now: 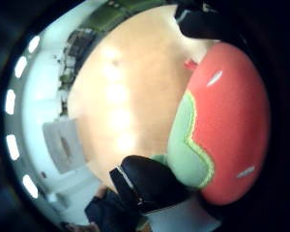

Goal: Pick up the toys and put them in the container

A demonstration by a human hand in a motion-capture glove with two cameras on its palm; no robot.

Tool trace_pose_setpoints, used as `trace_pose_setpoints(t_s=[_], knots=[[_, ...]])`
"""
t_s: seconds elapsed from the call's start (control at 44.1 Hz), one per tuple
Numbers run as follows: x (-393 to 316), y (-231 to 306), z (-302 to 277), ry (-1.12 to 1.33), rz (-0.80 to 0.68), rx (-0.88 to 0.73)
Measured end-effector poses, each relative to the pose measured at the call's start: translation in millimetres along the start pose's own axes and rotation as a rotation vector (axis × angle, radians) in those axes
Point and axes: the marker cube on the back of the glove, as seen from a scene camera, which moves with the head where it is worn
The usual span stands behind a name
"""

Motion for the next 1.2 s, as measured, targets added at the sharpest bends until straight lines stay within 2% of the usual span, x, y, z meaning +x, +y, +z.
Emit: trace_pose_setpoints(t_s=[0.295, 0.499, 0.68, 0.861, 0.997, 1.201], knots=[[-8.4, 9.8, -3.5, -0.035, 0.001, 0.017], [-24.3, 22.9, -9.7, 0.09, -0.022, 0.004], [-25.1, 31.1, -31.4, 0.073, 0.033, 0.001], [-49.8, 41.5, -109.6, -0.047, 0.053, 0.013], [-95.0, 55.4, -193.5, -0.068, 0.028, 0.129], [-187.7, 78.8, -284.1, -0.056, -0.117, 0.278]])
